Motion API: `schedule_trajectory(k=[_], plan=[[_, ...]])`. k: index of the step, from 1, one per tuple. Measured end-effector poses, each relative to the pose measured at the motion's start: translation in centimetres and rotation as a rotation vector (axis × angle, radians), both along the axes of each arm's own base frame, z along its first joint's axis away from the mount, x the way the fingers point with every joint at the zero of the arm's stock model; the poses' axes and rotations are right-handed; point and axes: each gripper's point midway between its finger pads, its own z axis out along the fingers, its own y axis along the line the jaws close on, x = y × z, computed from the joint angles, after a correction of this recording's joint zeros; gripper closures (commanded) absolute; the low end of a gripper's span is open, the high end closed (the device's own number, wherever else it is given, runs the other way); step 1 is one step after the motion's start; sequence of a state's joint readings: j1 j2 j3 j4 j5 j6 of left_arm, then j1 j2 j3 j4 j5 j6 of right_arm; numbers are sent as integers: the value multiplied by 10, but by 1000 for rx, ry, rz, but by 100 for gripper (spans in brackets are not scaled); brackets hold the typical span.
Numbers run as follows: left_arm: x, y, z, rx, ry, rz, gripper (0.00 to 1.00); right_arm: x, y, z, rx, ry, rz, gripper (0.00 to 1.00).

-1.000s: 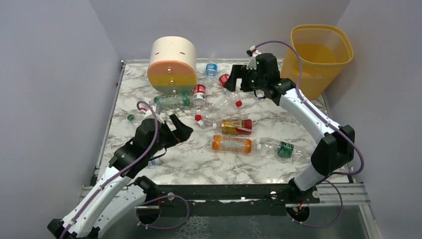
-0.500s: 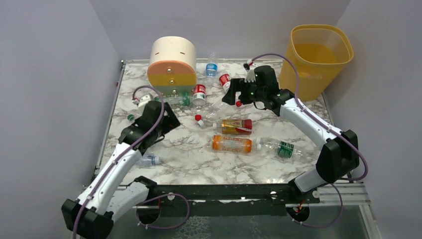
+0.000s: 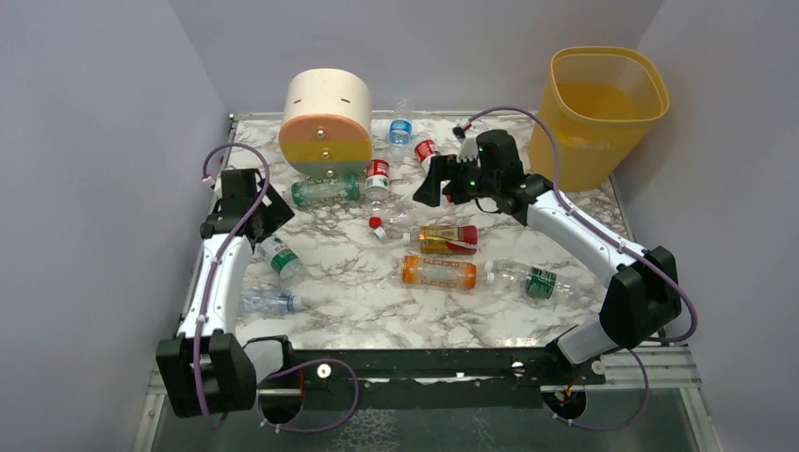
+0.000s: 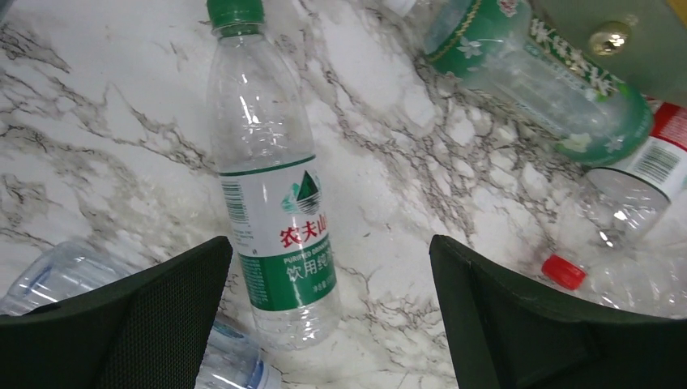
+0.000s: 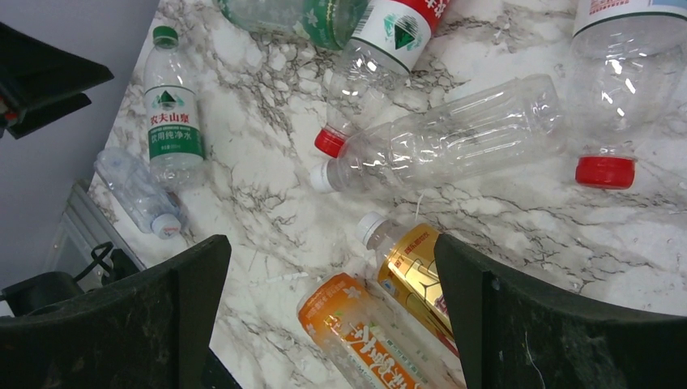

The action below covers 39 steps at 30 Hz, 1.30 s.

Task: Put the plastic bottles in the bin
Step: Pick up the plastic bottle at the center of the board.

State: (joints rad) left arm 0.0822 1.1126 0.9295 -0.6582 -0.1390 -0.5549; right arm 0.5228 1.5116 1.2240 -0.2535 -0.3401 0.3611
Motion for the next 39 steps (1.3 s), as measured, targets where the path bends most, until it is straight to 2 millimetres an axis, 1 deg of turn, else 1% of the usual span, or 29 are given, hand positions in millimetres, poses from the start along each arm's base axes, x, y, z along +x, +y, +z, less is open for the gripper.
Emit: schedule_trajectory(k=[4, 8, 10, 14, 17, 19, 25, 29, 32, 37, 39], plan=[[1, 17, -20, -9, 64, 36, 1, -5, 1, -9, -3, 19, 10, 0], [0, 27, -30, -16, 74, 68, 1, -10, 1, -20, -11, 40, 16, 0], [1, 29, -35, -19, 81, 76, 1, -12, 1, -23, -12, 46, 19, 0], [-2, 27, -56, -40, 111, 77, 1, -15, 5, -23, -9, 46, 31, 0], [-8, 25, -74, -56, 151, 85, 3, -16, 6, -22, -8, 44, 35, 0], [-9, 24, -82, -66, 167, 92, 5, -17, 7, -23, -8, 44, 37, 0], [0, 25, -83, -77, 144, 113, 13, -24, 5, -32, -10, 65, 37, 0], [4, 25, -89, -87, 148, 126, 16, -29, 5, -40, -16, 86, 40, 0], [7, 25, -92, -93, 150, 134, 21, -30, 4, -40, -17, 88, 40, 0], [11, 26, -96, -99, 148, 143, 35, -30, 4, -40, -16, 87, 40, 0], [12, 26, -97, -101, 144, 145, 44, -30, 4, -39, -16, 86, 40, 0]])
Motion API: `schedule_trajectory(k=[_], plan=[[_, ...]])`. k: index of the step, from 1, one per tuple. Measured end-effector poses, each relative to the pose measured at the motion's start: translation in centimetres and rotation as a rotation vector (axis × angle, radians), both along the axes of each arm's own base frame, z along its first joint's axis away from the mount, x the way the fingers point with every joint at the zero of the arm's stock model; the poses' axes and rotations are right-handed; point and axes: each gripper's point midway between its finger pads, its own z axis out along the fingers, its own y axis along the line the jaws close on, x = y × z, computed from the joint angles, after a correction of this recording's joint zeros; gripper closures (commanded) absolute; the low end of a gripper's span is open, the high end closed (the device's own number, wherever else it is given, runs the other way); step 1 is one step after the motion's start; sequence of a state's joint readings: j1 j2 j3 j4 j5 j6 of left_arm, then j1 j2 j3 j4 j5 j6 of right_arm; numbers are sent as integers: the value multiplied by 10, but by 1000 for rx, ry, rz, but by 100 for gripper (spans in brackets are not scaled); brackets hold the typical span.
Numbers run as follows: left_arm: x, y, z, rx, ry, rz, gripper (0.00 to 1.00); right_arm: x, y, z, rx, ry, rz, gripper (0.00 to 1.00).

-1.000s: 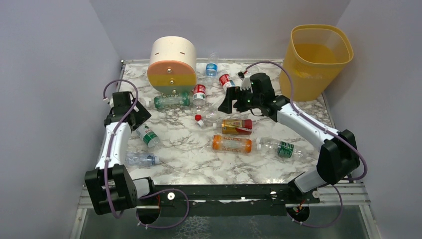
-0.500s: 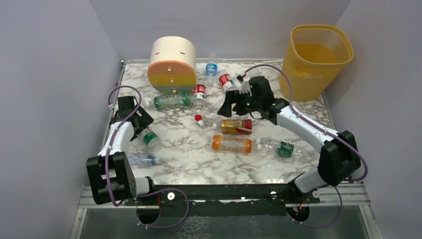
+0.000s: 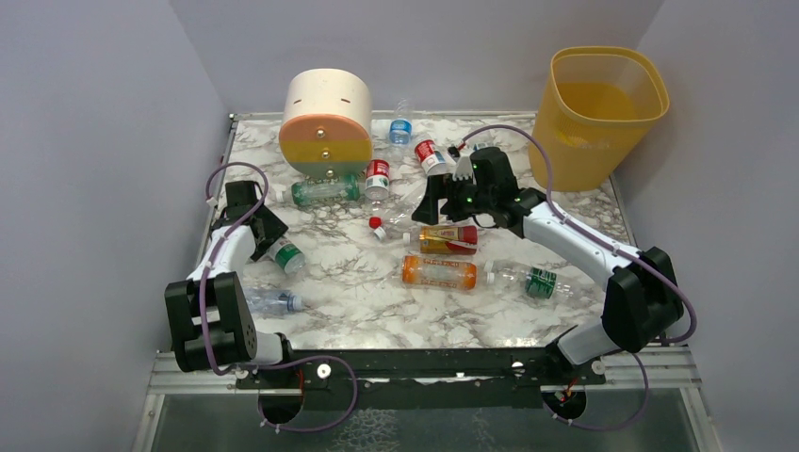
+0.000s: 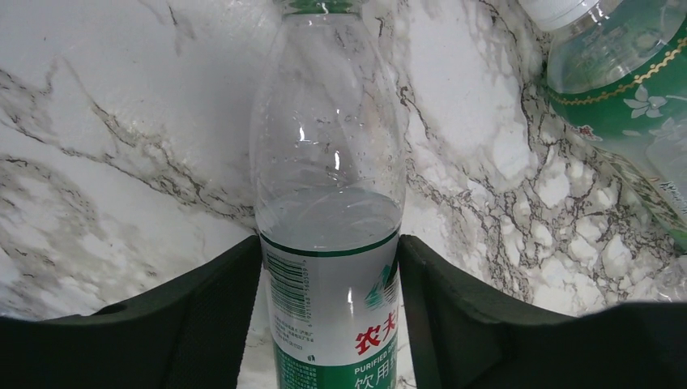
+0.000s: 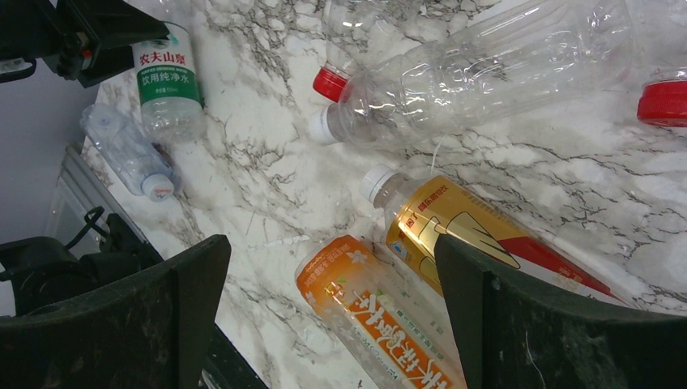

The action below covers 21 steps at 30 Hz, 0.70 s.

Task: Put the plastic bottles in the bin
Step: Pick up the plastic bottle at the center of the board.

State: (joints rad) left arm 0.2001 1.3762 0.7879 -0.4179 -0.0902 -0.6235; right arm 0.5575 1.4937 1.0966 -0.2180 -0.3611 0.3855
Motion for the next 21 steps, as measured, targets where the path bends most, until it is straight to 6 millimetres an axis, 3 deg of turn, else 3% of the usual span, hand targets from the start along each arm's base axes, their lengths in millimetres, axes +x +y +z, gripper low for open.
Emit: schedule_trajectory(k=[4, 11, 15, 21], plan=[[4, -1, 2, -5, -16, -2, 56, 0, 0, 1, 2, -3, 1, 0], [2, -10, 7, -41, -48, -33, 56, -3, -1, 7, 7, -9, 1, 0], [5, -23, 27, -87, -118, -76, 56, -6, 0, 12, 18, -13, 7, 0], [9, -49, 75, -183, -259, -179, 56, -22, 15, 23, 99, 22, 103, 0]])
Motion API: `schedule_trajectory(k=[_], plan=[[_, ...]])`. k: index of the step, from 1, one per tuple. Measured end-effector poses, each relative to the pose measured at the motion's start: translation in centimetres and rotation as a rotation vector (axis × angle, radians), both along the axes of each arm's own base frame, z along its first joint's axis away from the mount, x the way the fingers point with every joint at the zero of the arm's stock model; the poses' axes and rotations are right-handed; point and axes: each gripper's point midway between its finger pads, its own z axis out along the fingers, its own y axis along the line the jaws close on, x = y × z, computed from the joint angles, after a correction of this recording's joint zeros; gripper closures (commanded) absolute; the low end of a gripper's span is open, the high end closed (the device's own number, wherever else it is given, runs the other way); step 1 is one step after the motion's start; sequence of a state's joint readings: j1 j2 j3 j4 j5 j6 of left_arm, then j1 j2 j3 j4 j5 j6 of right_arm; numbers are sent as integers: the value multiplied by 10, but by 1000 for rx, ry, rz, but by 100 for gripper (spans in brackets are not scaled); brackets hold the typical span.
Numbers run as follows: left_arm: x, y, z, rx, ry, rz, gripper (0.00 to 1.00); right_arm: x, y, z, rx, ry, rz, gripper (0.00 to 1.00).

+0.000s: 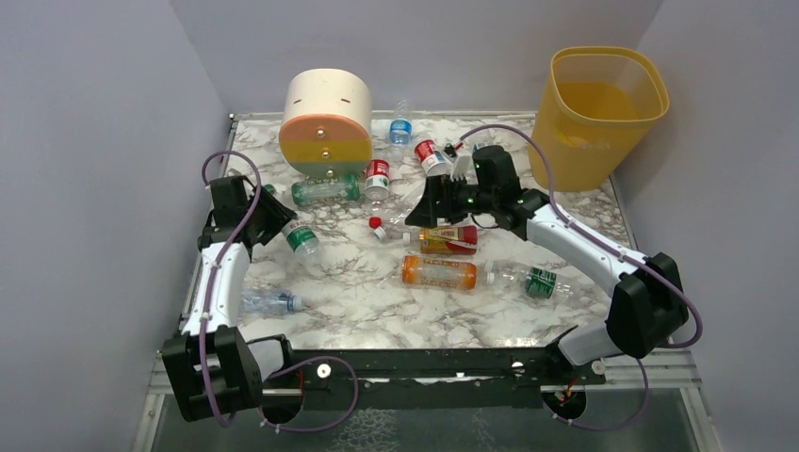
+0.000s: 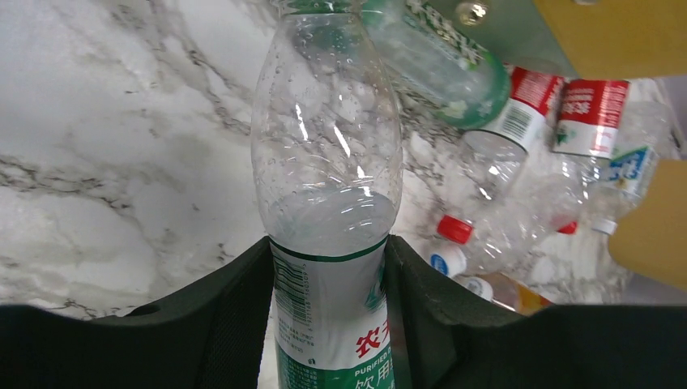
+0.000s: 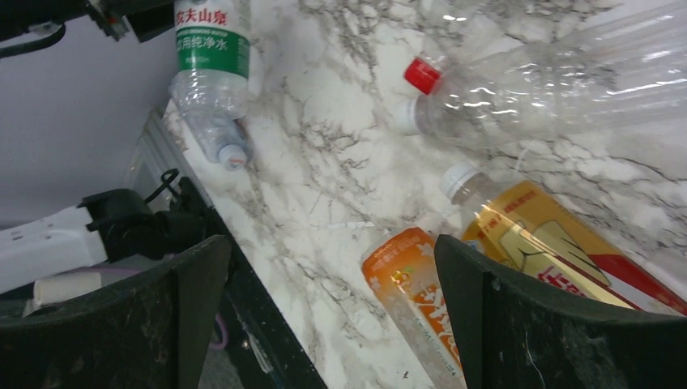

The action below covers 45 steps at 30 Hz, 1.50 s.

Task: Put the plastic bottles in the bin
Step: Pick up the plastic bottle at the center of the board.

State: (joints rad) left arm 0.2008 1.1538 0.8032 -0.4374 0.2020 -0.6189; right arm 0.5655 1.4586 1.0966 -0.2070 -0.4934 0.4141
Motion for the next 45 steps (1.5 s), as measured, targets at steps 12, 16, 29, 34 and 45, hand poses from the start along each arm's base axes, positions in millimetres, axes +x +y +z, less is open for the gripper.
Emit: schedule_trajectory(k=[12, 16, 29, 34, 45], plan=[[0, -68, 61, -135, -136, -198, 56, -61, 63, 34, 163, 18, 266, 1], [-1, -94, 72, -162, -154, -259, 56, -73, 85, 38, 172, 20, 314, 1], [-7, -132, 80, -234, -154, -315, 56, -74, 121, 17, 124, 44, 290, 1], [-8, -139, 84, -250, -163, -322, 56, -66, 123, 8, 103, 52, 251, 1], [-12, -151, 91, -268, -181, -341, 56, -50, 138, 7, 114, 60, 216, 21]])
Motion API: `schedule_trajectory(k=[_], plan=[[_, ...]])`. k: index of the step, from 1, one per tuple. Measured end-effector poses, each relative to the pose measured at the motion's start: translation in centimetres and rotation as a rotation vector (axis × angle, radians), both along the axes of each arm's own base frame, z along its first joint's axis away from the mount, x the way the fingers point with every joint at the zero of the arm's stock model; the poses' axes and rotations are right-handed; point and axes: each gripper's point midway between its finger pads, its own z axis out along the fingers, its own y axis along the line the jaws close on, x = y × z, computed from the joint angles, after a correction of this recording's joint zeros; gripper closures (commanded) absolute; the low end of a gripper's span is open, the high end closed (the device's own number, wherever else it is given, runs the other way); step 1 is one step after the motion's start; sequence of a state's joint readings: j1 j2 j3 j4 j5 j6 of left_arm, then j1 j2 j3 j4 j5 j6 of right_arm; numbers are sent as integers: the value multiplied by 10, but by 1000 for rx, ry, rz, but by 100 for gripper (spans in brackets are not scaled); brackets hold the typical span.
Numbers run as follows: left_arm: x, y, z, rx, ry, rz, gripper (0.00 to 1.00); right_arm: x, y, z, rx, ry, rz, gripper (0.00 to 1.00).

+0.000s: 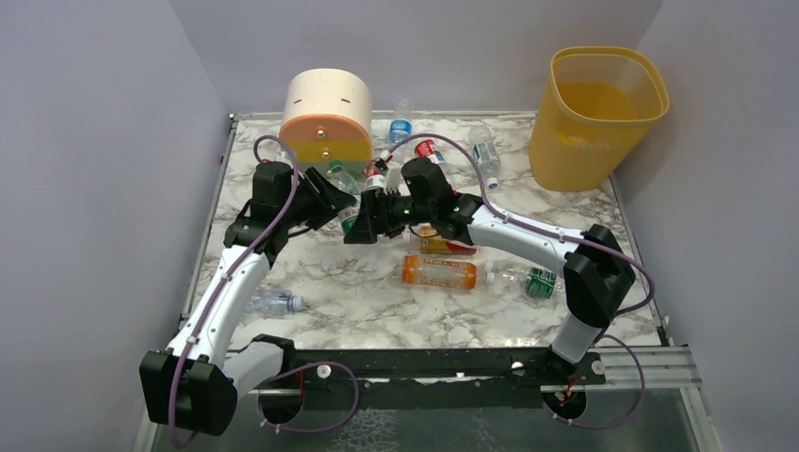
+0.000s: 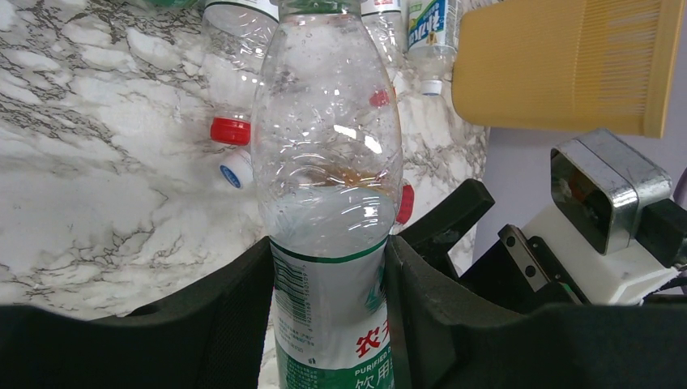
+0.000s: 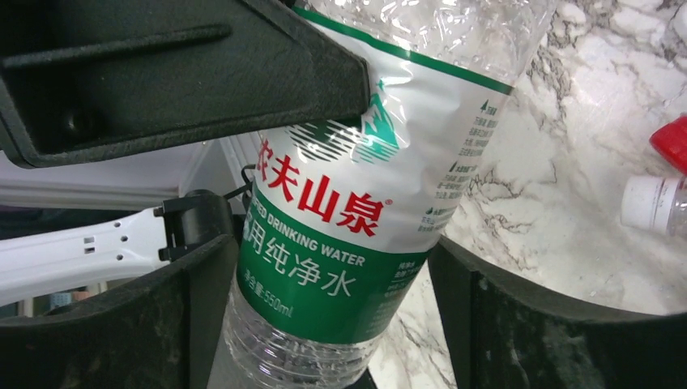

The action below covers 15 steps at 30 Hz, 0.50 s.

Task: Put the plastic bottles in the bin
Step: Pick up the plastic bottle at the center of the board.

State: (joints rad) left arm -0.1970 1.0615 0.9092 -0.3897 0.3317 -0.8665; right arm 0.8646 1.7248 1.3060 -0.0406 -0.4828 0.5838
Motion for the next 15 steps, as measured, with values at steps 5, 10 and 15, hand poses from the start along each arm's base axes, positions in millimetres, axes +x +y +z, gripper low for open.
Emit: schedule_trajectory(k=[5, 10, 15], plan=[[1, -1, 1, 1, -8, 5, 53, 1, 1, 0, 2, 7, -7, 43], [2, -1, 2, 4, -13, 7, 6, 3, 1, -1, -1, 10, -21, 46], [3, -1, 2, 8, -18, 8, 1, 6, 0, -2, -10, -1, -34, 46]])
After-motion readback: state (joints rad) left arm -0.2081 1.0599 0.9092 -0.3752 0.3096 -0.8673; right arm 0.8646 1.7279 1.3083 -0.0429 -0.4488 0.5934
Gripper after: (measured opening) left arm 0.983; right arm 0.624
